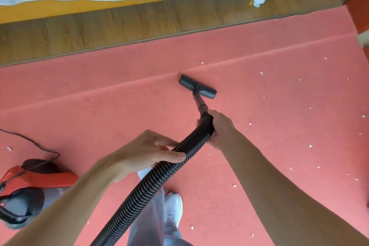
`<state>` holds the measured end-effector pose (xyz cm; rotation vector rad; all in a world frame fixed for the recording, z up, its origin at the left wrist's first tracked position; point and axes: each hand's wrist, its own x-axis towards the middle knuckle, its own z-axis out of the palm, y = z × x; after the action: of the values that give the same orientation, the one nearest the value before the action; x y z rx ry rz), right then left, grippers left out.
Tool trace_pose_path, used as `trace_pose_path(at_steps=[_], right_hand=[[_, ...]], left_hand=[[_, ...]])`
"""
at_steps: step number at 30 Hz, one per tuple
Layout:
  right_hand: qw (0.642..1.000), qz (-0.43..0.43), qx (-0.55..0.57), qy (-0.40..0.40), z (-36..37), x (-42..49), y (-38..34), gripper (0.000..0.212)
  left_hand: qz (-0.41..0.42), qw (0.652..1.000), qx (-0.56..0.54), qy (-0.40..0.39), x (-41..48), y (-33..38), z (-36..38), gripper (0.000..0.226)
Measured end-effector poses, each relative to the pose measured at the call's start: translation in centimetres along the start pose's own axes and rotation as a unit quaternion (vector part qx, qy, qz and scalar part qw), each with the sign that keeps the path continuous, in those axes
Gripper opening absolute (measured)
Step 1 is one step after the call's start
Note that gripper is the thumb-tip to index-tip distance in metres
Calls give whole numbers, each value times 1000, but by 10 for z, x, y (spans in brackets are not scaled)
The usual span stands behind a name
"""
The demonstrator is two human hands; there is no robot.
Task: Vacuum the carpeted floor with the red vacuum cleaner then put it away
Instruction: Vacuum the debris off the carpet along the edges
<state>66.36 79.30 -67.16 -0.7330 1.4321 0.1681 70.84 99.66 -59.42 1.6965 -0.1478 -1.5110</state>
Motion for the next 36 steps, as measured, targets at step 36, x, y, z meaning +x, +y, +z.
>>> trace_pose_path(at_steps=[36], right_hand=[[999,6,-25,38,118,48,-162,17]], left_hand=[[-51,998,-25,16,87,130,-88,14]])
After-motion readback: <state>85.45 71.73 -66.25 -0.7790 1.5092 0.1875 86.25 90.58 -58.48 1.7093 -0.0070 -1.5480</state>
